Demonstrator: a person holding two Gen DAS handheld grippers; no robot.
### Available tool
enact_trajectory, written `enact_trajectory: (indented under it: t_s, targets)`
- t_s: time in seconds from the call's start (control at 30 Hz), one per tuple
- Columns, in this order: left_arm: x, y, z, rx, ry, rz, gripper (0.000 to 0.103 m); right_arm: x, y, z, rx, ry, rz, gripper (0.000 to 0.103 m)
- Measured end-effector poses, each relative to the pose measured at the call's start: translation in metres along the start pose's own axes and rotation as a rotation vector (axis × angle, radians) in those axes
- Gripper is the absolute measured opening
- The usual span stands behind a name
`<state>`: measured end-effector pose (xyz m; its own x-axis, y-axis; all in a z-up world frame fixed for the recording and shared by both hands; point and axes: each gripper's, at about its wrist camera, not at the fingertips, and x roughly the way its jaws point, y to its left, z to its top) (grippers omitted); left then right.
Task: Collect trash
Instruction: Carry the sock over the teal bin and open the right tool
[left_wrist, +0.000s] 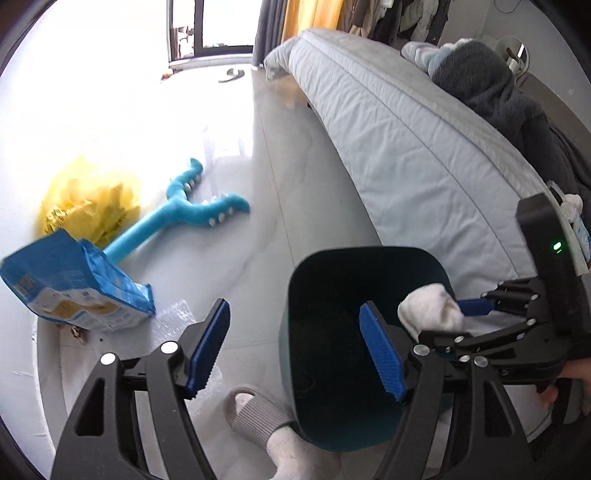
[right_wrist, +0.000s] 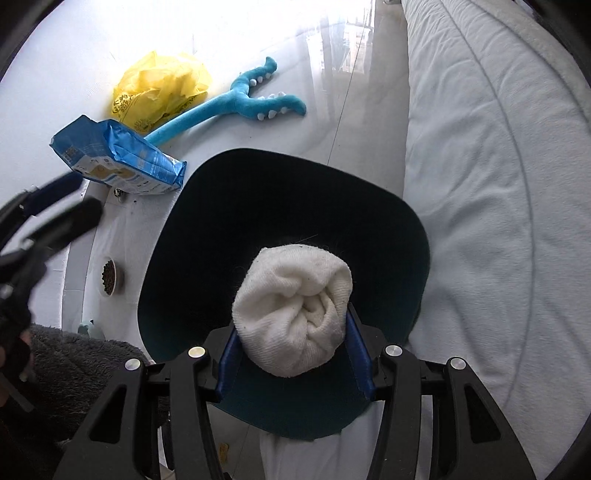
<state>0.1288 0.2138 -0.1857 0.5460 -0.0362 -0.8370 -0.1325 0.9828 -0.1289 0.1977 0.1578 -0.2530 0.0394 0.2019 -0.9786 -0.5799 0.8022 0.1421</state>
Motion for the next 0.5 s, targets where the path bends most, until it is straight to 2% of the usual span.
enact_trajectory:
  t_s: [0.17,0.23,0.33,0.5]
  targets:
    - [-0.024,-0.004,0.011,0.026,-0.087,-0.005,0.076,0.01,0.005,0.001,-0.014,0.016,-0.006,0.052]
    - [-0.034,-0.006,0.015,0.034,-0.119,-0.019,0.081,0.015,0.005,0.0,-0.017,0.028,-0.012,0.052]
    - [-0.049,-0.01,0.019,0.032,-0.164,-0.048,0.084,0.022,0.004,-0.001,-0.018,0.044,-0.023,0.052]
    - [-0.078,-0.015,0.028,0.019,-0.271,-0.051,0.088,0.028,0.004,-0.004,-0.025,0.051,-0.032,0.055]
